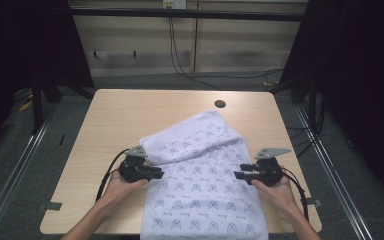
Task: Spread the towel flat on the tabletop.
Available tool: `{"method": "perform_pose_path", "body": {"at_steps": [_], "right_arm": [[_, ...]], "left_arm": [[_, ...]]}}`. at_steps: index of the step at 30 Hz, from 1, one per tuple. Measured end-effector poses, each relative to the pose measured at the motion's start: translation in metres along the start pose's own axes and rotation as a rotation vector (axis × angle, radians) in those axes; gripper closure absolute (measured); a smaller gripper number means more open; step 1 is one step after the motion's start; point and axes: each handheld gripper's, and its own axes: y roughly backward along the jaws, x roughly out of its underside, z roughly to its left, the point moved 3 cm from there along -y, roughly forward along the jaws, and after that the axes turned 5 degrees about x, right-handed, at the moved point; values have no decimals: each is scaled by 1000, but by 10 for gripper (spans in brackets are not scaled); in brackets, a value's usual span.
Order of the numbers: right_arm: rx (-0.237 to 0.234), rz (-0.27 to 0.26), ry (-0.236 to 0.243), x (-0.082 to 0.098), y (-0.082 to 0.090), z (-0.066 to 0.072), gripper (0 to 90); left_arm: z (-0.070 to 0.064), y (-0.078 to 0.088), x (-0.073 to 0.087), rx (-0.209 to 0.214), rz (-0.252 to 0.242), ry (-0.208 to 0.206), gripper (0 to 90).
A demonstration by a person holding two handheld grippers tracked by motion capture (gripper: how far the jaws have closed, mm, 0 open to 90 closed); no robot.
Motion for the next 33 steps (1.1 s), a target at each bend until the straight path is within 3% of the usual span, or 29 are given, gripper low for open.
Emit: {"method": "perform_pose_path", "body": {"at_steps": [3,4,5,6,8,10,11,12,14,15,17,19,22,28,29,30,31,33], "right_arm": [[1,4,0,-9,-14,-5,546],[24,14,-7,-13,-28,-11,533],[24,14,-7,-13,-28,-11,533],[52,25,-5,-15,-42,-17,523],[100,21,11,-15,-48,-22,532],[151,-3,-11,-15,-52,-28,533],[156,24,-4,-13,-56,-30,539],[168,26,6,-12,-57,-31,574],[174,26,-29,-12,-56,-33,696],[174,26,-29,-12,-56,-33,696],[176,57,-11,-7,-48,-30,825],[171,63,-9,-5,-44,-28,841],[132,85,-1,16,-21,-14,863],[75,111,-11,54,20,15,864],[68,114,-5,59,25,20,864],[53,124,-9,64,31,25,864],[53,124,-9,64,31,25,864],[-14,141,-6,77,45,38,856]], "left_arm": [[8,-3,-1,-27,-10,17,687],[10,-4,2,-47,-5,-2,742],[10,-4,2,-47,-5,-2,789],[9,-3,3,-57,4,-20,832],[8,-2,4,-68,4,-21,867],[6,-2,5,-70,3,-25,869],[6,-2,5,-70,3,-25,869],[6,-3,6,-70,-5,-22,867],[5,-2,7,-73,-7,-17,860],[5,-2,7,-73,-7,-17,859],[3,-2,8,-71,-15,-15,859],[1,-1,10,-67,-15,-11,858],[-6,-1,13,-39,-6,-20,855],[-43,-3,23,60,49,-66,864],[-43,-3,23,60,49,-66,866],[-58,-1,30,91,77,-77,865],[-58,-1,30,91,77,-77,864],[-74,3,40,137,101,-71,860]]}}
